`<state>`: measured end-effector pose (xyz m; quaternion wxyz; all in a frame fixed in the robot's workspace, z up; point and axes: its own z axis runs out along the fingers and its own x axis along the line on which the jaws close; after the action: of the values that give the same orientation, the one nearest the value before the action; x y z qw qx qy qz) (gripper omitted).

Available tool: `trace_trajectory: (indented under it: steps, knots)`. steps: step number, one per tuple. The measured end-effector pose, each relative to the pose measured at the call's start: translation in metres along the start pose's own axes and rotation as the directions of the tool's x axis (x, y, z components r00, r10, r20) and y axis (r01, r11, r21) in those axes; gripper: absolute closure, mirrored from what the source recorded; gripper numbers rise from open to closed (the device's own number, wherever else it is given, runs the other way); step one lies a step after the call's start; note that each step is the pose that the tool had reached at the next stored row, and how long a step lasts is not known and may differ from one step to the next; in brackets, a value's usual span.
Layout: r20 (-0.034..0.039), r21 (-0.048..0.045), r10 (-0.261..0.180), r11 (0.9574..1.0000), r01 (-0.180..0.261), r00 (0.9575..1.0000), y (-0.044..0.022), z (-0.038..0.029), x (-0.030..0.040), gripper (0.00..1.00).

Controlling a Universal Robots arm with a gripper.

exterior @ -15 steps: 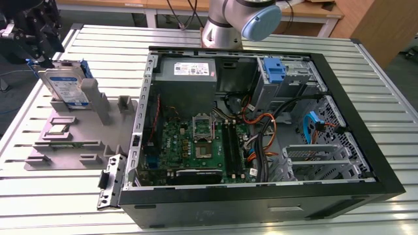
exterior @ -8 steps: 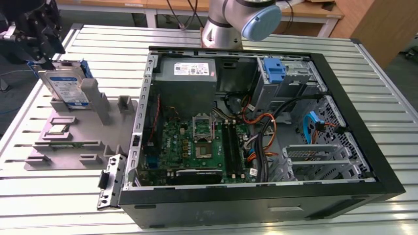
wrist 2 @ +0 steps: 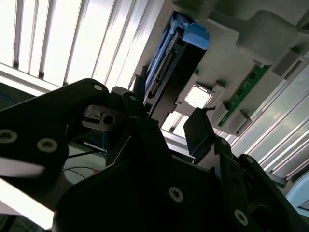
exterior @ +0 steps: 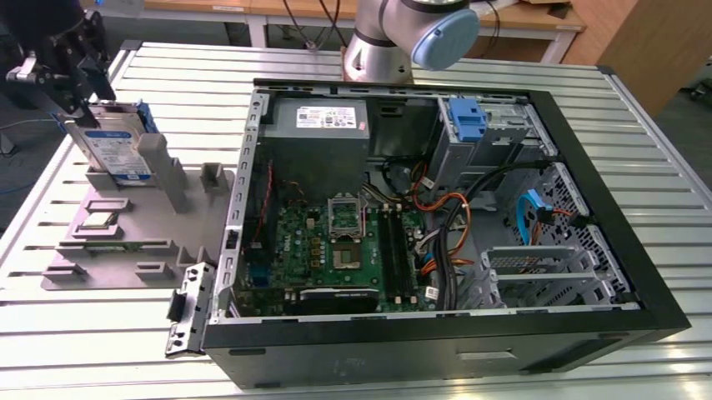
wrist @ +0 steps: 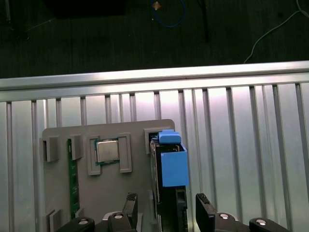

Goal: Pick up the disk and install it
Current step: 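Pick up the disk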

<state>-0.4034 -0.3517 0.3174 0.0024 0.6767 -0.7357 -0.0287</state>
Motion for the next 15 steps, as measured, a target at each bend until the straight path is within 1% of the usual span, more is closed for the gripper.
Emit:
trace_trajectory:
  steps: [5,8,9,10,11,12,15]
  knots:
    - [0.0000,0.0000,0.000,1.0000,0.000,1.0000,-0.0004,0.0091,0.0003,0.41]
    - [0.0000,0.0000,0.000,1.0000,0.000,1.0000,-0.0006,0.0126,0.0004,0.41]
    - [0.0014,0.0001,0.000,1.0000,0.000,1.0000,-0.0006,0.0131,0.0004,0.41]
    - [0.0052,-0.0004,0.000,1.0000,0.000,1.0000,-0.0005,0.0133,0.0005,0.41]
    - [0.0115,-0.0004,-0.001,1.0000,0.001,0.9999,-0.0006,0.0135,0.0005,0.41]
    - [0.0131,-0.0005,-0.001,1.0000,0.001,0.9999,-0.0006,0.0136,0.0004,0.41]
    - [0.0132,-0.0004,-0.002,1.0000,0.002,0.9999,-0.0006,0.0138,0.0004,0.41]
